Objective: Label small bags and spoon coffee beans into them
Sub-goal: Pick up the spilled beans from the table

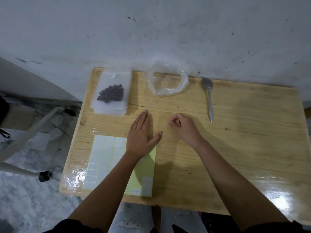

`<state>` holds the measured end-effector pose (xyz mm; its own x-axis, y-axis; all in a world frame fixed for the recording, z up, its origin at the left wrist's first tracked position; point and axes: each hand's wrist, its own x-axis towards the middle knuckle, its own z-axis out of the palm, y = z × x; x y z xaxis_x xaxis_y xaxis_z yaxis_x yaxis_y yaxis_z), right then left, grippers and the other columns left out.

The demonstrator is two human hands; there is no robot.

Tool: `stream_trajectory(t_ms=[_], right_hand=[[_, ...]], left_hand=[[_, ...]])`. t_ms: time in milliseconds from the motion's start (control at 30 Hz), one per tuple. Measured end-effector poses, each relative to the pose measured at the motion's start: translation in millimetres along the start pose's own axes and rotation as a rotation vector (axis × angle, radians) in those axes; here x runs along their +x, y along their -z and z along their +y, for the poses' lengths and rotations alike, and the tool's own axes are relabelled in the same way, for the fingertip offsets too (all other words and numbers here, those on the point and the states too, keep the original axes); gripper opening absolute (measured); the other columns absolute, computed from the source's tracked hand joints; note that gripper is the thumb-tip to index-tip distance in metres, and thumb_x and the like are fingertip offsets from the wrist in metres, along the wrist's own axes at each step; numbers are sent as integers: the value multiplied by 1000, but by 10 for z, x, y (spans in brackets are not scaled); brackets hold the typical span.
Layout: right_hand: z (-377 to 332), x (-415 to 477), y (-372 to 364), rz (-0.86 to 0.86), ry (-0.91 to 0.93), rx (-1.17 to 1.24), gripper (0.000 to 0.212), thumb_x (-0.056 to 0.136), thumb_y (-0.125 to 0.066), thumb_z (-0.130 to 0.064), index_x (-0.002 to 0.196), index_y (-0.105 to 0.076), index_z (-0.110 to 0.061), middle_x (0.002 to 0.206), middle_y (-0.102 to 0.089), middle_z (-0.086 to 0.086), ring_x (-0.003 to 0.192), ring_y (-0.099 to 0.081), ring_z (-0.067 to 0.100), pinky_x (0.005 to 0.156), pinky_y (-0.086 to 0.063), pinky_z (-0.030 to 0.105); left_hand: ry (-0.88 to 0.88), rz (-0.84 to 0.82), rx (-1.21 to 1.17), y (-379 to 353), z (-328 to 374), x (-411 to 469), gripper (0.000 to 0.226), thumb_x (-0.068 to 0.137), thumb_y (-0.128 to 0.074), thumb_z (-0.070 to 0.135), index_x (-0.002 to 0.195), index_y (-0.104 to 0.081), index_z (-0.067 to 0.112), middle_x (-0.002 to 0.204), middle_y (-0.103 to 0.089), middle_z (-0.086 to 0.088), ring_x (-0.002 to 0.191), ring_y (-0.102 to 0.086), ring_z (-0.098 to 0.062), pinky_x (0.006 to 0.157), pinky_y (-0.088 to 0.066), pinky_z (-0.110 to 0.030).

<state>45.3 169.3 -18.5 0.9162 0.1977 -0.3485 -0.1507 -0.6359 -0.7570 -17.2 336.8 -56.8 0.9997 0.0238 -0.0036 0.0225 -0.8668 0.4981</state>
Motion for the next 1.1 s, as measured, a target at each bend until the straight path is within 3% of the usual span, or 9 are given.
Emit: stream_trajectory(t_ms=[167,233,300,400,600,833,933,1100], right_hand=[[59,-16,228,-12,-112,152,8,93,-53,-19,95,-58,-13,96,-59,-2,86,-52,10,63,-37,9],[111,-32,344,34,-110,182,5,93,-54,-17,92,-56,-13,89,-57,-4,84,-52,11,61,-37,7],[154,-40,465,101,-103,180,6,92,-55,-16,87,-54,-13,80,-54,-4,77,-50,12,58,-36,6],[175,-81,622,194,-98,203,6,92,-55,-12,86,-53,-9,76,-53,-3,73,-48,14,59,-36,6],[184,-205,699,351,-203,260,8,90,-58,-11,85,-53,-8,79,-55,4,68,-47,14,56,-37,7],[112,-398,451,474,-309,396,14,90,-58,-13,77,-53,-13,72,-51,-2,65,-46,12,53,-35,8],[104,-511,341,514,-313,455,16,90,-57,-10,75,-52,-13,73,-51,2,68,-46,15,56,-37,14],[129,-682,264,592,-319,487,19,89,-58,-6,74,-53,-16,79,-54,9,72,-47,17,57,-38,10]], left_hand=[[117,159,-269,113,158,206,38,86,-57,27,118,-59,6,131,-51,-7,120,-49,-21,102,-41,-37],[145,246,-355,215,283,372,30,85,-59,13,114,-60,5,125,-52,-8,115,-50,-16,100,-39,-23],[123,345,-366,364,413,584,29,85,-57,14,113,-60,5,123,-52,-10,112,-46,-8,95,-30,-7],[98,392,-336,575,506,935,36,88,-56,18,122,-54,6,128,-47,-10,119,-44,-16,99,-28,-13],[12,247,-316,690,399,1387,50,90,-57,23,137,-41,13,139,-37,-11,128,-39,-23,104,-35,-35],[-6,40,-269,630,207,1505,50,93,-53,23,140,-38,13,137,-41,-14,123,-42,-30,102,-38,-40],[18,3,-261,611,198,1534,47,93,-51,15,138,-39,14,137,-44,-13,122,-45,-30,101,-40,-41],[43,9,-319,636,206,1460,42,91,-53,9,132,-46,8,127,-51,-18,115,-50,-31,94,-39,-35]])
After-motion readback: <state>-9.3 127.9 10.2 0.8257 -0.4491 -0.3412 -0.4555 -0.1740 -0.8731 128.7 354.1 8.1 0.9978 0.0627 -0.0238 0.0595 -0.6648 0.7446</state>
